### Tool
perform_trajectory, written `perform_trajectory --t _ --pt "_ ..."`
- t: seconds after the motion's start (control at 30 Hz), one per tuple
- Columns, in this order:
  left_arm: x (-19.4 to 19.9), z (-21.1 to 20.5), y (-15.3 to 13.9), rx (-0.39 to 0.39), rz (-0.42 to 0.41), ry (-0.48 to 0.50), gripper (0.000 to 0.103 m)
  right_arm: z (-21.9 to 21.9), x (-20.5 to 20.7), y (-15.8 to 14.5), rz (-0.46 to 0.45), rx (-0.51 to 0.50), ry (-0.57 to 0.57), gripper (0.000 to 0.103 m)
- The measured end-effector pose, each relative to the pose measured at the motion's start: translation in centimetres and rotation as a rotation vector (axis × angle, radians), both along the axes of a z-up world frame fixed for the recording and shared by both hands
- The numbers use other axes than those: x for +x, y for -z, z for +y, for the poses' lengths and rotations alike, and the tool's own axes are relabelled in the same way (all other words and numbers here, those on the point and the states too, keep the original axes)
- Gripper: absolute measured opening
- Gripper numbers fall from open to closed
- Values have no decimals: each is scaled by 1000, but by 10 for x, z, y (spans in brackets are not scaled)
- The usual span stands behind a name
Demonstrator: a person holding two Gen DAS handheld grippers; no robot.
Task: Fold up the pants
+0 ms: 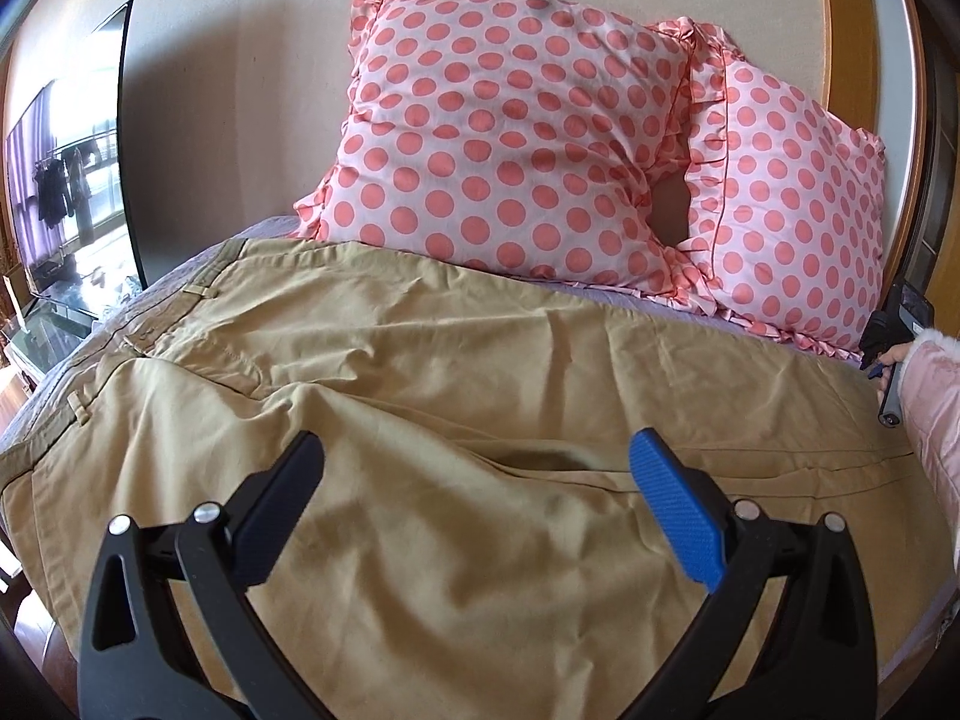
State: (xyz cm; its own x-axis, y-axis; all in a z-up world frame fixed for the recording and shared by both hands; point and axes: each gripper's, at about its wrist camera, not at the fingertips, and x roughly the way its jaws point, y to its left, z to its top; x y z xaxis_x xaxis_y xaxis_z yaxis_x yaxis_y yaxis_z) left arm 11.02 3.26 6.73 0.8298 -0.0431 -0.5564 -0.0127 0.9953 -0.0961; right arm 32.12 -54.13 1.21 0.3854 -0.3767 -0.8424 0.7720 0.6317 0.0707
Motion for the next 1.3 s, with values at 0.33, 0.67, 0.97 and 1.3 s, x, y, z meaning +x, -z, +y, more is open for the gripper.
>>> perform_trajectory --t 0.33,0.67,0.97,1.3 --pt "-5 8 -18 2 -77 51 101 -9 -150 -9 -549 282 -160 1" --pt "24 34 -47 -1 -133 81 101 31 -334 -1 -668 436 -134 1" --pt "57 50 -40 -118 -48 179 101 29 -317 7 -542 521 -97 41" --pt "92 65 -28 -115 61 113 101 33 -316 12 -466 504 1 36"
